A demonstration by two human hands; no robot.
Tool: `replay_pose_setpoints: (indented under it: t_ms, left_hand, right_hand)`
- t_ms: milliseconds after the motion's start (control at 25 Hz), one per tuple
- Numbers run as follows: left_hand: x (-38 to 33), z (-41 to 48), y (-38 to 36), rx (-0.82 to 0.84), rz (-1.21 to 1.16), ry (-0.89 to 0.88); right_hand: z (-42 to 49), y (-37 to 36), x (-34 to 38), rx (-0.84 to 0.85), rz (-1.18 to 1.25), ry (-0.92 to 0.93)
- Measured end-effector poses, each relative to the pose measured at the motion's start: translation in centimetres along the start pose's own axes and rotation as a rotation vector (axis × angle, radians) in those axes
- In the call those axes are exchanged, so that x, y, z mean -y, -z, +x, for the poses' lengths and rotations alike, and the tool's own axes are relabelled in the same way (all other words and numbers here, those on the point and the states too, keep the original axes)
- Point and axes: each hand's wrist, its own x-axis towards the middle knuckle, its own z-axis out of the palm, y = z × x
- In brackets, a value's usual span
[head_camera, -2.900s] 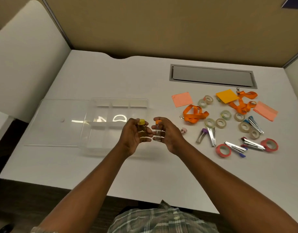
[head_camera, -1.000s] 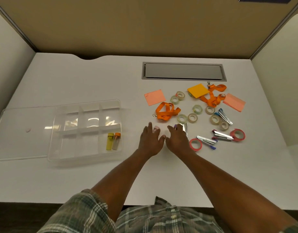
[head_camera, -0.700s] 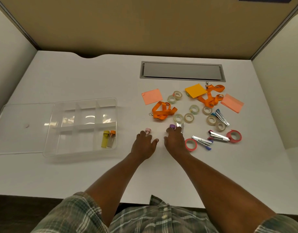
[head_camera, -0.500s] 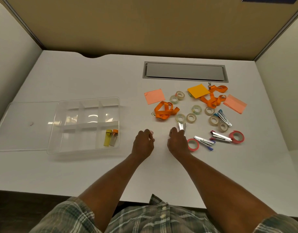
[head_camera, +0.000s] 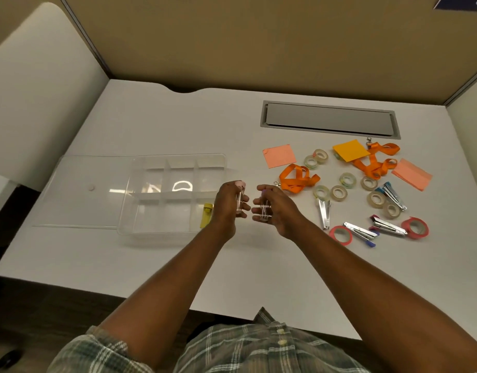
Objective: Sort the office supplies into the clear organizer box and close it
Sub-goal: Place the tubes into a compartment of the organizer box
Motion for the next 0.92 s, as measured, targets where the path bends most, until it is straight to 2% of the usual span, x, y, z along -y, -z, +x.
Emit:
replay_pose_setpoints:
  t_ms: [160, 320, 440, 640, 920]
  left_hand:
    - [-0.7, 1.2, 4.7, -0.073, 0.006, 0.014]
    - [0.3, 2.6, 8.0, -0.128, 0.155, 0.03]
    - [0.9, 3.3, 8.6, -0.094, 0.221, 0.084]
    - [0.8, 3.6, 8.2, -0.017, 0.132, 0.166]
    - [0.5, 4.6, 8.0, 0.028, 0.197, 0.143]
  right_hand:
    - [0.1, -5.0, 0.1, 0.032, -0.132, 0.0]
    - [0.5, -9.2, -0.8, -0.03, -0.26, 0.026]
    - [1.1, -11.4, -1.5, -0.081, -0.361, 0.038]
    - [1.4, -13.8, -1.6, -0.079, -0.388, -0.027]
    - [1.8, -14.1, -1.6, -0.122, -0.482, -0.001]
